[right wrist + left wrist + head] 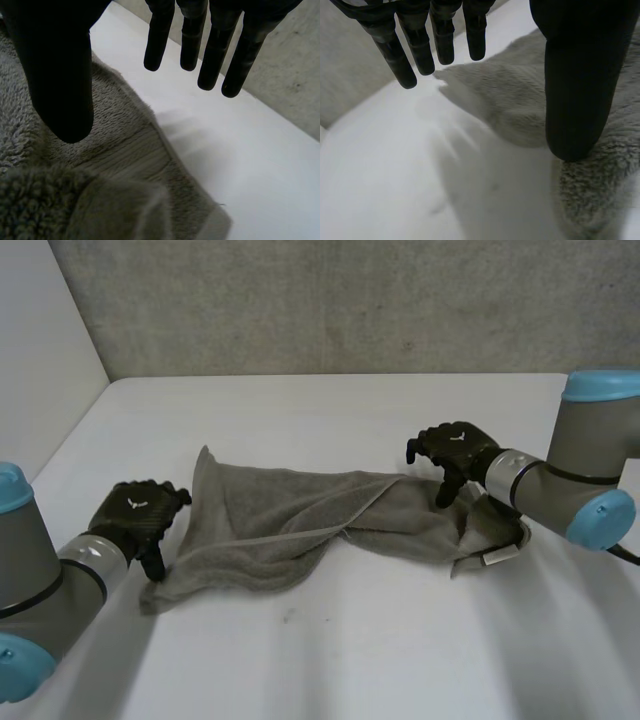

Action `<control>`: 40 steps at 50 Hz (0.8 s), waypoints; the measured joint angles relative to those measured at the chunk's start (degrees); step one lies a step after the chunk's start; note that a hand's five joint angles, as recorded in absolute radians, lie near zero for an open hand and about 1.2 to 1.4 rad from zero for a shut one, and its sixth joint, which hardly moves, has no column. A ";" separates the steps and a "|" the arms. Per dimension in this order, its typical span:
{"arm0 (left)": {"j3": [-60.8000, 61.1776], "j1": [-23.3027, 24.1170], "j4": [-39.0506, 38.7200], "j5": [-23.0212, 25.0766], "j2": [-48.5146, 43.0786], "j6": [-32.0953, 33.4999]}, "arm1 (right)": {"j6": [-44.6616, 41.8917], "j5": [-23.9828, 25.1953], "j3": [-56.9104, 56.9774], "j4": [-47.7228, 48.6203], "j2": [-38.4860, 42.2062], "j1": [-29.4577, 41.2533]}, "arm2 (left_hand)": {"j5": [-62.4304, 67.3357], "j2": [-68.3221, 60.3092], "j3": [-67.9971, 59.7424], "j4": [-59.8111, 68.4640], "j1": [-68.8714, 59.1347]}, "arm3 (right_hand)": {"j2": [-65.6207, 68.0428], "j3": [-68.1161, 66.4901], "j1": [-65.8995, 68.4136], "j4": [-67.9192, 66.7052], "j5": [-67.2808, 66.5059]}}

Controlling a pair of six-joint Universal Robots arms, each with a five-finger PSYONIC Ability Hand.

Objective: Fold the towel.

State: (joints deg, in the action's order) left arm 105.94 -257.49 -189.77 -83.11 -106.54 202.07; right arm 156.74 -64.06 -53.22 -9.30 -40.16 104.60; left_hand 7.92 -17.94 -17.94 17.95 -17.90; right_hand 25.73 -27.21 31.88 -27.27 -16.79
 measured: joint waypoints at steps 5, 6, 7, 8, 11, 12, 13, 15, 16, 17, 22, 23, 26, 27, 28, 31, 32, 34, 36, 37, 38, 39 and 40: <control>-0.11 -0.14 4.15 2.70 0.10 -2.87 | 1.56 1.21 0.99 1.36 2.60 0.09 | 0.21 -0.22 -0.25 0.25 -0.26 | 2.47 -1.55 1.60 -1.53 -1.27; -0.12 -0.13 4.53 2.93 0.12 -3.12 | 1.64 1.35 1.07 1.49 2.83 0.10 | 0.21 -0.22 -0.25 0.25 -0.26 | 4.28 -3.01 3.25 -2.98 -2.53; -0.11 -0.12 4.95 3.19 0.14 -3.38 | 1.71 1.50 1.14 1.60 3.07 0.09 | 0.21 -0.22 -0.25 0.25 -0.26 | 4.63 -3.44 3.69 -3.37 -2.87; -0.11 -0.08 5.86 3.73 0.20 -3.89 | 1.85 1.88 1.40 1.89 3.70 0.09 | 0.38 -0.39 -0.38 0.33 -0.35 | 5.53 -4.23 4.53 -4.11 -3.58; -0.08 -0.04 6.83 4.29 0.19 -4.33 | 1.91 2.25 1.75 2.10 4.45 0.10 | 0.51 -0.54 -0.56 0.55 -0.55 | 7.61 -6.31 6.81 -6.17 -5.47; -0.07 -0.03 6.97 4.37 0.18 -4.38 | 1.91 2.32 1.84 2.14 4.64 0.11 | 0.51 -0.54 -0.56 0.55 -0.55 | 8.11 -6.76 7.27 -6.61 -5.90; -0.07 -0.03 7.09 4.44 0.14 -4.42 | 1.91 2.39 1.95 2.17 4.82 0.13 | 0.73 -0.75 -0.76 0.73 -0.75 | 8.11 -6.76 7.27 -6.61 -5.90; -0.06 -0.04 7.18 4.49 0.06 -4.44 | 1.90 2.43 2.01 2.18 4.92 0.15 | 0.83 -0.97 -0.98 0.98 -0.97 | 8.11 -6.76 7.27 -6.61 -5.90; -0.05 -0.04 7.24 4.56 -0.29 -4.41 | 1.87 2.58 2.18 2.17 5.32 0.22 | 2.52 -2.59 -2.52 2.49 -2.61 | 8.38 -7.34 7.92 -7.18 -6.47; -0.05 -0.04 7.22 4.56 -0.40 -4.40 | 1.87 2.62 2.21 2.17 5.36 0.24 | 2.72 -2.82 -2.84 2.70 -2.85 | 8.38 -7.36 7.95 -7.18 -6.47; 0.01 -0.04 7.07 4.45 -1.19 -4.32 | 1.87 3.08 2.28 2.14 5.58 0.57 | 11.38 -11.37 -11.38 11.42 -11.50 | 8.38 -7.38 8.04 -7.18 -6.60; 0.08 -0.04 7.04 4.42 -1.26 -4.32 | 1.88 3.19 2.28 2.14 5.59 0.72 | 12.38 -12.90 -12.90 12.50 -12.90 | 8.38 -7.39 8.04 -7.18 -6.61; 0.27 -0.03 7.02 4.34 -1.19 -4.31 | 1.89 3.32 2.27 2.16 5.63 1.00 | 16.17 -16.47 -16.26 16.27 -16.52 | 8.34 -7.29 7.77 -7.09 -6.60; 0.33 -0.01 7.04 4.32 -1.14 -4.32 | 1.90 3.33 2.27 2.18 5.65 1.05 | 18.11 -18.36 -18.36 18.25 -18.40 | 8.26 -7.16 7.40 -7.01 -6.59; 0.38 0.00 7.05 4.30 -1.08 -4.32 | 1.90 3.34 2.27 2.18 5.67 1.10 | 18.98 -19.11 -19.14 19.14 -19.27 | 8.26 -7.11 7.16 -7.01 -6.59; 0.53 0.19 7.11 4.23 -0.45 -4.37 | 1.91 3.30 2.28 2.26 5.83 1.29 | 19.40 -19.56 -19.58 19.60 -19.62 | 6.98 -5.14 4.07 -5.16 -5.16; 0.53 0.22 7.11 4.22 -0.32 -4.37 | 1.90 3.26 2.32 2.30 5.87 1.34 | 19.38 -19.56 -19.57 19.60 -19.62 | 6.70 -4.91 3.71 -4.89 -5.12; 0.53 0.36 7.16 4.17 0.31 -4.39 | 1.91 3.16 2.45 2.37 5.89 1.42 | 19.37 -19.46 -19.48 19.49 -19.48 | 6.66 -4.86 3.48 -4.75 -5.05; 0.51 0.48 7.20 4.14 1.04 -4.40 | 1.91 3.02 2.61 2.45 5.85 1.50 | 19.15 -19.12 -19.14 19.00 -19.16 | 6.66 -4.86 3.48 -4.75 -5.05; 0.46 0.55 7.21 4.12 1.60 -4.40 | 1.91 2.96 2.69 2.47 5.77 1.53 | 18.72 -18.68 -18.71 18.60 -18.74 | 6.66 -4.86 3.48 -4.75 -5.05; 0.41 0.59 7.22 4.11 1.95 -4.40 | 1.91 2.92 2.76 2.49 5.69 1.55 | 18.56 -18.55 -18.57 18.43 -18.62 | 6.66 -4.86 3.58 -4.74 -5.05; 0.34 0.65 7.24 4.10 2.43 -4.42 | 1.91 2.88 2.84 2.51 5.56 1.56 | 18.41 -18.43 -18.43 18.31 -18.42 | 6.66 -4.86 3.65 -4.75 -5.04; 0.28 0.68 7.25 4.10 2.73 -4.42 | 1.92 2.85 2.91 2.52 5.43 1.57 | 18.04 -17.95 -18.02 17.92 -18.03 | 6.66 -4.86 3.76 -4.75 -5.04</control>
State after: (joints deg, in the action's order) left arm 106.22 -256.81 -182.52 -79.01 -103.81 197.65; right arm 158.66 -61.22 -50.31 -6.78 -34.73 106.17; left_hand 25.96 -35.89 -35.96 35.87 -35.94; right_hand 32.39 -32.07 35.64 -32.01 -21.83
